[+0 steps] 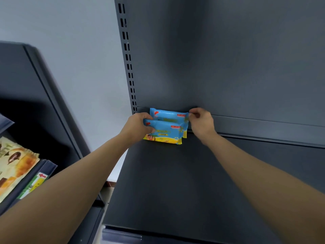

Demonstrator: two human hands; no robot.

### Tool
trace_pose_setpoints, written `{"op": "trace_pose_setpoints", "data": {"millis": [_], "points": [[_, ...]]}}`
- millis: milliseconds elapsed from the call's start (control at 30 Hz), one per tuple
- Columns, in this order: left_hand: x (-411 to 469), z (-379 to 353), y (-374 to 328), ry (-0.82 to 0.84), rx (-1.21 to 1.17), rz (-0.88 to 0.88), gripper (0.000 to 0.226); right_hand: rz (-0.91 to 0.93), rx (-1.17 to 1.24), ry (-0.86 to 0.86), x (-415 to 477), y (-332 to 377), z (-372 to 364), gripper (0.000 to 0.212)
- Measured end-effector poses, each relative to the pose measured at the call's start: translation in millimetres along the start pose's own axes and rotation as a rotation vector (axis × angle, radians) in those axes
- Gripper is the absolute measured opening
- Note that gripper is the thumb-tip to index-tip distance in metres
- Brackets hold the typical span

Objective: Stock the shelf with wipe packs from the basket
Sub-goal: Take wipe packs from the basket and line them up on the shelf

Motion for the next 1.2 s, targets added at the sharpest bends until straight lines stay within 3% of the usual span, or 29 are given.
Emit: {"op": "trace_pose_setpoints", "data": {"millis": [200,567,800,933,1200], "points": [[20,-12,-7,-0.064,-0.011,0.056,0.038,0.06,-0.015,0.037,-1,-1,7,0.024],[-7,-25,-18,-0.141,0.457,-0.01,0.081,0.245,-0.224,0.083,-40,24,30,0.025],[-51,-11,-80,-0.292,0.543,-0.217,0.061,0.5,-0.546,0.106,-85,62,64,0.031],[-103,-12,-145,-0.403,0.529,-0.418,0.051,0.675,-0.722,0.008,-124,83,104,0.032],[-247,-46,-267,-0.574,0.568,-0.719,0.045,0.89,-0.809,-0.203,-226,100,231,0.031]]}}
Point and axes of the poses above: each hand's wrist, its own x-axis towards the middle knuckle, its own z-axis out of the back of the hand, y = z × x, the point moved 7 cm from there along x, towards the middle knuckle, and after that the axes turned 6 degrees about x, right-handed, at the moved point
